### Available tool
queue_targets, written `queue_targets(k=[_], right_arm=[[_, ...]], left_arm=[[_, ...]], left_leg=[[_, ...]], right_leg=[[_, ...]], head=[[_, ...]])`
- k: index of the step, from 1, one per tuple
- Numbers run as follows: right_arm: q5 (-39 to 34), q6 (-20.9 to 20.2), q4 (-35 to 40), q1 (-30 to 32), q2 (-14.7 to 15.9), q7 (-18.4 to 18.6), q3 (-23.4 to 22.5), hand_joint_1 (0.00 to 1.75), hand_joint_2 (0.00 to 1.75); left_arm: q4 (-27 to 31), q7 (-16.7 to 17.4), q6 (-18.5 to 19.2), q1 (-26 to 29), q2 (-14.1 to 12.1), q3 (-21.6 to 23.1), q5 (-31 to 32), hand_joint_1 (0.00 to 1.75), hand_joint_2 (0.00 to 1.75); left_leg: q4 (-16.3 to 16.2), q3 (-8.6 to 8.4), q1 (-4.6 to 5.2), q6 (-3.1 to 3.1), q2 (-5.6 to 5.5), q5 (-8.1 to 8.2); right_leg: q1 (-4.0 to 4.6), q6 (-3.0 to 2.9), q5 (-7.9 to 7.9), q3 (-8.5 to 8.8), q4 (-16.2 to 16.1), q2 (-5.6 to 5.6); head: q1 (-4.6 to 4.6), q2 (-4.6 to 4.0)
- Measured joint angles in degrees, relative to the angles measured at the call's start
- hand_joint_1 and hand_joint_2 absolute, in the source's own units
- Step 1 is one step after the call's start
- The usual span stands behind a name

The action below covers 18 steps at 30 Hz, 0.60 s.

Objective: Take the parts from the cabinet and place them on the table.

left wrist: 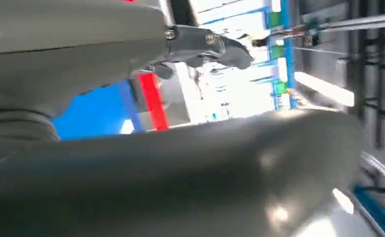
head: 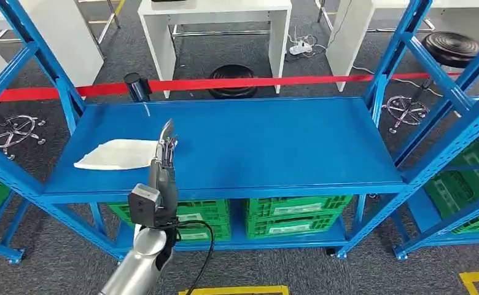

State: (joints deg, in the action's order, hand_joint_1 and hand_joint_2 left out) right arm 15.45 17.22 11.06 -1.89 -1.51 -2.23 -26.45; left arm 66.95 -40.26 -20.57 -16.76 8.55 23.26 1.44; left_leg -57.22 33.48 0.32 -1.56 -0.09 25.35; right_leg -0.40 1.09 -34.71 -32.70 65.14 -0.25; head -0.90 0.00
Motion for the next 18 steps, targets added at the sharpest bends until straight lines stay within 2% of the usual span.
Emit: queue_targets(k=[1, 2, 3, 4, 5, 7, 8, 9, 11, 13, 14, 15, 16, 18], right_arm=[[0.2, 0.0, 0.0, 0.0, 0.0, -0.2, -0.1, 0.0, 1.75], [0.6, 0.1, 0.0, 0.1, 0.0, -0.2, -0.1, 0.0, 1.75], [1.2, 0.3, 0.0, 0.2, 0.0, -0.5, -0.1, 0.0, 1.75], [1.9, 0.2, 0.0, 0.3, 0.0, -0.8, -0.1, 0.0, 1.75], [2.8, 0.2, 0.0, 0.2, 0.0, -1.3, -0.1, 0.0, 1.75], [3.7, 0.1, 0.0, 0.1, 0.1, -1.9, 0.1, 0.0, 1.75], [4.0, 0.1, 0.0, 0.0, 0.1, -2.1, 0.2, 0.0, 1.75], [4.1, 0.1, 0.0, 0.0, 0.1, -2.2, 0.3, 0.0, 1.75], [4.0, 0.5, 0.0, 0.0, 0.3, -2.6, 0.5, 0.0, 1.75], [3.7, 0.7, 0.0, 0.0, 0.3, -3.0, 0.5, 0.0, 1.75], [3.3, 0.5, 0.0, 0.0, 0.4, -3.3, 0.4, 0.0, 1.75], [3.3, 0.5, 0.0, 0.0, 0.5, -3.6, 0.4, 0.0, 1.75], [3.4, 0.8, 0.0, 0.0, 0.5, -4.0, 0.4, 0.0, 1.75], [3.9, 1.8, 0.0, 0.0, 0.7, -4.7, 0.4, 0.0, 1.75]], left_arm=[[0.2, 0.0, 0.0, 0.3, 0.0, 0.0, 0.1, 0.0, 0.0], [0.6, 0.1, -0.3, 0.8, -0.2, 0.0, 0.7, 0.0, 0.0], [0.8, 0.3, -0.5, 1.4, -0.4, 0.0, 1.2, 0.0, 0.0], [1.0, 0.5, -0.6, 2.0, -0.6, 0.0, 1.3, 0.0, 0.0], [1.4, 0.5, -1.1, 2.7, -0.9, -0.1, 1.4, 0.0, 0.0], [2.3, 0.3, -1.6, 3.7, -1.1, -0.2, 1.8, 0.0, 0.0], [2.8, 0.2, -1.8, 4.2, -1.2, -0.3, 1.9, 0.0, 0.0], [3.6, 0.2, -2.0, 4.7, -1.3, -0.5, 2.1, 0.0, 0.0], [4.9, 0.2, -2.1, 5.4, -1.3, -0.7, 3.1, 0.0, 0.0], [6.0, 0.4, -2.1, 5.6, -1.3, -0.9, 4.0, 0.0, 0.0], [6.3, 0.4, -2.1, 5.4, -1.3, -1.0, 4.2, 0.0, 1.75], [6.4, 0.6, -2.0, 5.3, -1.2, -1.0, 4.1, 0.0, 1.75], [6.4, 0.6, -2.0, 5.3, -1.2, -1.1, 4.1, 0.0, 1.75], [6.4, 0.3, -2.0, 5.2, -1.1, -1.2, 4.1, 0.0, 1.75]], left_leg=[[-0.1, 0.0, 0.04, -0.23, 0.03, 0.2], [-0.1, -0.01, 0.04, -0.27, 0.04, 0.4], [-0.2, -0.04, 0.01, -0.25, 0.0, 0.59], [-0.3, -0.16, -0.07, -0.12, -0.11, 0.81], [-0.6, -0.35, -0.19, 0.09, -0.18, 1.14], [-1.6, -0.52, -0.49, 0.78, -0.28, 2.08], [-2.0, -0.31, -0.16, 1.31, -0.34, 2.5], [-2.4, -0.18, -0.06, 1.63, -0.42, 2.85], [-1.9, -0.41, -0.14, 2.12, -0.48, 2.71], [-1.7, -0.7, -0.11, 2.59, -0.47, 2.79], [-1.4, -0.99, -0.02, 1.86, -0.47, 2.68], [-1.4, -1.11, 0.05, 1.02, -0.45, 2.86], [-1.4, -1.14, 0.07, 0.61, -0.46, 2.73], [-1.3, -1.18, 0.05, 0.66, -0.45, 2.72]], right_leg=[[-0.11, 0.2, -2.08, -2.76, 4.7, 0.0], [-0.18, 0.39, -3.4, -5.22, 8.6, 0.0], [-0.28, 0.6, -3.23, -7.06, 10.8, 0.01], [-0.46, 0.79, -1.57, -7.23, 9.9, 0.01], [-0.7, 0.99, 1.41, -5.97, 6.2, 0.02], [-1.24, 1.52, 6.97, -1.73, -3.8, 0.1], [-0.83, 1.24, 5.85, -1.54, -4.4, -0.12], [-1.1, 0.23, 6.15, -1.44, -4.8, -0.34], [-0.73, -0.42, 5.98, -1.47, -4.8, -0.27], [-0.93, -0.87, 6.14, -1.26, -5.0, -0.24], [-1.03, -0.8, 6.08, -1.09, -5.0, -0.26], [-1.0, -0.82, 6.07, -1.02, -5.0, -0.28], [-0.94, -0.95, 5.98, -0.97, -5.0, -0.29], [-0.83, -1.09, 5.9, -0.97, -5.0, -0.3]], head=[[0.13, 0.0], [0.16, 0.0], [0.27, 0.0], [0.4, 0.0], [0.46, 0.02], [0.57, 0.0], [0.81, 0.0], [0.9, 0.0], [0.57, 0.0], [0.59, 0.0], [0.33, 0.0], [0.11, 0.0], [0.02, 0.0], [-0.04, 0.0]])
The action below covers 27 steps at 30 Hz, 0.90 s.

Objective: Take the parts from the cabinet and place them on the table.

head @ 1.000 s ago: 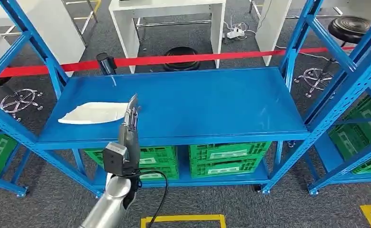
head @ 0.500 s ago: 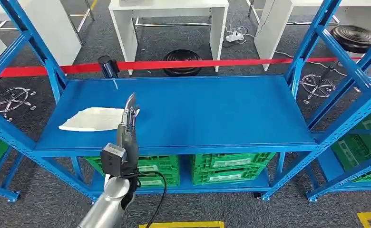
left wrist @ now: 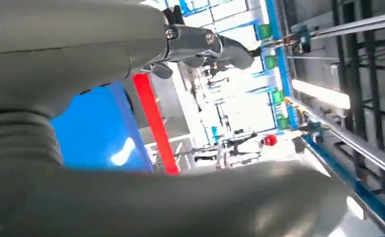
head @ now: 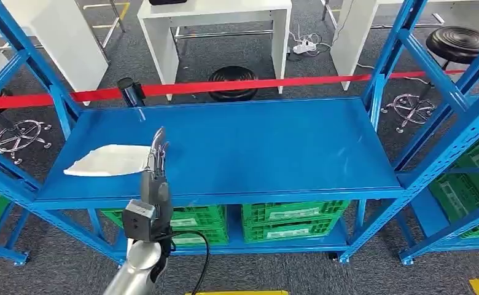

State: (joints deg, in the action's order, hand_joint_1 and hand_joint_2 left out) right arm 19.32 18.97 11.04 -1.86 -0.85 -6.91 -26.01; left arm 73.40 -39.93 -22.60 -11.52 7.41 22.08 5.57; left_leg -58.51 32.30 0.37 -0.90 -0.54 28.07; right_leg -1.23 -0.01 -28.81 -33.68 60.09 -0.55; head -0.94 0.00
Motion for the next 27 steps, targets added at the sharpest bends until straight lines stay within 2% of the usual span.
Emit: queue_targets(k=[2, 5, 6, 9, 12, 16, 19, 20, 27], right_arm=[[0.3, 0.1, 0.0, 0.0, 0.2, -0.3, 0.0, 0.0, 1.75], [2.5, -0.4, 0.0, 0.0, 0.5, 0.1, 0.3, 0.0, 1.75], [3.5, -0.6, 0.0, 0.0, 0.7, 0.6, 0.6, 0.0, 1.75], [4.4, -1.4, 0.0, -0.1, 1.2, 2.4, 1.1, 0.0, 1.75], [4.9, -1.8, 0.0, -0.1, 1.6, 4.5, 1.6, 0.0, 1.75], [4.8, -2.0, 0.0, -0.1, 1.6, 5.6, 1.6, 0.0, 1.75], [5.2, -3.0, 0.0, -0.1, 1.6, 6.1, 1.6, 0.0, 1.75], [5.2, -3.2, 0.0, -0.1, 1.6, 6.1, 1.6, 0.0, 1.75], [5.8, -4.3, 0.0, -0.1, 1.0, 6.1, 1.6, 0.0, 1.75]], left_arm=[[0.0, -0.1, -0.4, 0.0, 0.0, 0.0, 0.0, 0.0, 1.75], [0.3, -0.1, -2.7, 0.6, 0.0, -0.4, 0.4, 0.0, 1.75], [0.9, -0.1, -4.6, 1.1, -0.1, -0.5, 1.0, 0.0, 1.75], [2.7, -0.1, -9.5, 3.1, -0.6, -1.1, 2.5, 0.0, 1.75], [3.2, -0.1, -12.6, 4.1, -1.4, -2.2, 5.2, 0.0, 1.75], [2.6, 2.9, -16.7, 4.4, -2.5, -3.7, 14.7, 0.0, 1.75], [2.1, 10.2, -16.1, 4.3, -4.2, -5.1, 26.8, 0.0, 1.75], [2.0, 11.6, -16.1, 4.3, -4.7, -5.7, 29.8, 0.0, 1.75], [-0.3, 15.5, -15.3, 1.9, -7.8, -10.1, 40.9, 0.0, 1.75]], left_leg=[[0.1, -0.04, -0.03, 0.22, 0.0, -0.09], [0.3, -0.07, -0.16, 1.84, 0.0, -0.15], [0.3, -0.1, -0.17, 1.92, 0.0, -0.08], [0.3, -0.13, -0.16, 1.95, -0.01, -0.07], [0.3, -0.13, -0.15, 1.92, -0.04, -0.04], [0.3, -0.15, -0.13, 1.85, -0.03, -0.02], [0.3, -0.14, -0.09, 1.8, -0.01, -0.02], [0.3, -0.14, -0.07, 1.8, -0.01, -0.02], [0.3, -0.14, -0.03, 1.73, -0.02, -0.07]], right_leg=[[0.07, -0.07, -0.04, 0.0, 0.0, 0.01], [0.11, -0.07, -0.05, -0.01, 0.0, 0.01], [0.11, -0.09, -0.09, 0.01, 0.0, 0.01], [0.1, -0.03, -0.12, 0.13, -0.1, 0.02], [0.09, 0.12, -0.06, 0.28, -0.3, 0.04], [0.09, 0.36, 0.05, 0.4, -0.5, 0.04], [0.07, 0.5, 0.11, 0.43, -0.6, 0.03], [0.06, 0.54, 0.14, 0.43, -0.6, 0.02], [0.06, 0.63, 0.2, 0.5, -0.7, 0.03]], head=[[0.0, 0.0], [0.0, 0.0], [0.0, 0.0], [0.0, 0.0], [0.02, 0.0], [0.0, 0.0], [0.02, 0.0], [0.0, 0.0], [0.0, 0.0]])
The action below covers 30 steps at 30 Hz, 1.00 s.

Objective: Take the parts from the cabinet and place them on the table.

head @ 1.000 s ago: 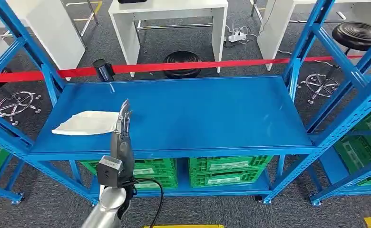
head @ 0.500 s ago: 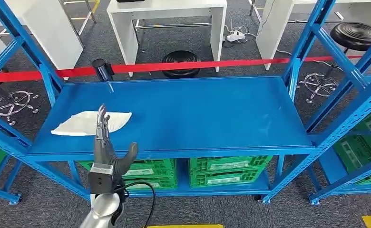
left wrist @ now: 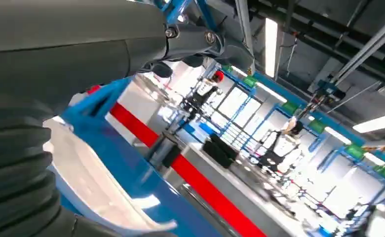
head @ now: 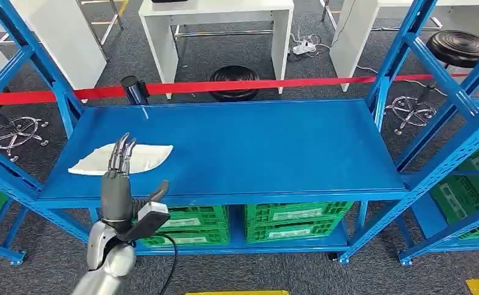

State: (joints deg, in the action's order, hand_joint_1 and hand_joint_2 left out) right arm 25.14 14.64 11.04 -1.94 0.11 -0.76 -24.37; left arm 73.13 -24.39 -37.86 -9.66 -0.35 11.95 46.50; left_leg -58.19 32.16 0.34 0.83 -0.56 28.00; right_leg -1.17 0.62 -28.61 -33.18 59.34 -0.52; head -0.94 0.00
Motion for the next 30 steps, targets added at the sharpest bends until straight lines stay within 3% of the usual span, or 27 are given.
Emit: queue_targets(k=[10, 18, 23, 30], right_arm=[[1.5, -1.2, 0.0, -0.1, -1.0, 0.2, 0.0, 0.0, 1.75], [2.1, -1.4, 0.0, -0.1, -1.3, 1.4, 0.0, 0.0, 1.75], [2.6, -1.5, 0.0, -0.1, -1.4, 1.7, 0.0, 0.0, 1.75], [3.7, -2.0, 0.0, -0.1, -1.5, 1.1, 0.0, 0.0, 1.75]], left_arm=[[-5.5, 8.7, -1.8, -3.7, -3.2, -3.8, 18.3, 0.0, 1.75], [-11.5, 13.9, 4.3, -6.6, -4.7, -4.5, 28.2, 0.0, 1.75], [-15.8, 15.3, 5.9, -8.5, -5.9, -4.5, 31.8, 0.0, 1.75], [-19.4, 20.4, 6.1, -9.0, -8.1, -4.5, 38.8, 0.0, 1.75]], left_leg=[[0.0, -0.01, 0.04, -0.03, 0.0, -0.02], [0.0, -0.01, 0.04, -0.05, 0.0, -0.03], [0.0, -0.01, 0.04, -0.06, 0.0, -0.04], [0.0, -0.01, 0.04, -0.06, 0.0, -0.04]], right_leg=[[0.0, 0.04, 0.03, 0.04, -0.1, -0.01], [0.0, 0.06, 0.04, 0.07, -0.1, -0.01], [0.0, 0.07, 0.05, 0.08, -0.1, -0.02], [0.01, 0.07, 0.05, 0.07, -0.1, -0.02]], head=[[0.0, 0.0], [0.0, 0.0], [0.02, 0.0], [0.0, 0.02]])
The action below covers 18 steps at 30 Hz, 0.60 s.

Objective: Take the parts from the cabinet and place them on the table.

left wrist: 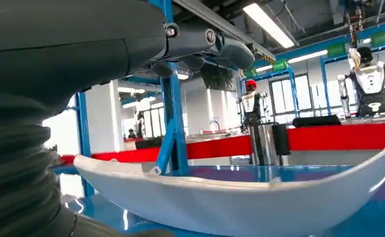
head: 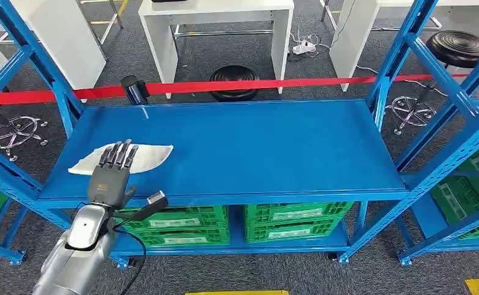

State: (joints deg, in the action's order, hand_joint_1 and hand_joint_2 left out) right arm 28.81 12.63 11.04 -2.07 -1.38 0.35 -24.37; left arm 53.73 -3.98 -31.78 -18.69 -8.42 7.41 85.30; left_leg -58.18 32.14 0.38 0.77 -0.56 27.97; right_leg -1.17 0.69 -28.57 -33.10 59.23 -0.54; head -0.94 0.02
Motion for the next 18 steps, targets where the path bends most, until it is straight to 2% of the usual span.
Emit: queue_targets(k=[5, 10, 18], right_arm=[[0.6, 0.0, 0.0, 0.0, -0.2, -0.2, 0.0, 0.0, 1.75], [1.0, 0.0, 0.0, 0.0, -0.4, -0.3, 0.0, 0.0, 1.75], [1.9, -0.2, 0.0, -0.1, -0.5, -0.2, 0.0, 0.0, 1.75]], left_arm=[[-2.6, 3.4, 0.4, -1.4, -1.0, 0.0, 3.3, 0.0, 1.75], [-4.5, 7.1, -0.1, -2.7, -2.2, 0.1, 3.4, 0.0, 1.75], [-9.1, 6.3, -2.1, -6.0, -3.3, 0.2, 3.3, 0.0, 1.75]], left_leg=[[0.0, 0.0, 0.0, 0.0, 0.0, 0.0], [0.0, -0.01, 0.0, 0.0, 0.0, -0.01], [0.0, 0.0, 0.0, 0.0, 0.0, -0.01]], right_leg=[[0.0, 0.0, 0.0, 0.0, 0.0, 0.0], [0.0, 0.02, 0.02, 0.0, 0.0, 0.0], [0.0, 0.02, 0.02, 0.01, 0.0, 0.0]], head=[[0.02, -0.02], [0.0, -0.02], [0.0, -0.02]])
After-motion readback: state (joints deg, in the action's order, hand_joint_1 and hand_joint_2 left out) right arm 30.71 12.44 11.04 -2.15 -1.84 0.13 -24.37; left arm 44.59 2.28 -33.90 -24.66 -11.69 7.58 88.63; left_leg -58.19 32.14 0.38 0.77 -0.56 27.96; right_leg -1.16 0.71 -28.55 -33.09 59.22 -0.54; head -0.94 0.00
